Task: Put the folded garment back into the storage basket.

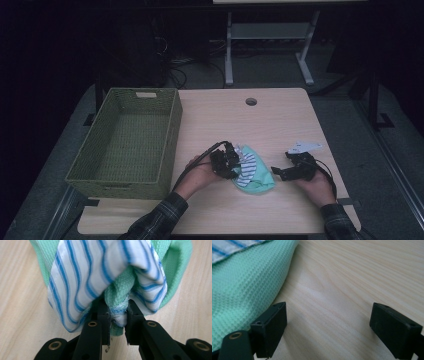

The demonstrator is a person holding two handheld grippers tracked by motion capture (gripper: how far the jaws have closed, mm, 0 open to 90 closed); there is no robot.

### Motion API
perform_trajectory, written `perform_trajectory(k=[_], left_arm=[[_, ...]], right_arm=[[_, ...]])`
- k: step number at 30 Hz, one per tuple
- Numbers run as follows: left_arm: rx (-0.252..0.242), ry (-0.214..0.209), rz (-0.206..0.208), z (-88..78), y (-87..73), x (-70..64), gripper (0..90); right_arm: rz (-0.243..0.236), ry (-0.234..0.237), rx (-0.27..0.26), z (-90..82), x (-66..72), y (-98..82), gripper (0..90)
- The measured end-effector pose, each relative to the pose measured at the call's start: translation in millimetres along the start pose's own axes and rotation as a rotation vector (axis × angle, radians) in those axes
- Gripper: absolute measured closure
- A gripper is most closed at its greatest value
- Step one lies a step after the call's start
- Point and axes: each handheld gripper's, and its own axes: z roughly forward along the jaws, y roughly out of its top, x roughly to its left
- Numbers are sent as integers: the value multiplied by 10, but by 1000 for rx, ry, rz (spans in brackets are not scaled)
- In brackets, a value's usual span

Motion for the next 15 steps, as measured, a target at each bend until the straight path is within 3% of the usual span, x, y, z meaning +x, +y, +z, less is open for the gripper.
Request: perform_trajectory(k=[15], left_arm=[[-55, 10, -23, -396, 15, 32, 768]], right_arm=[[0, -1, -1, 2, 0, 0, 134]])
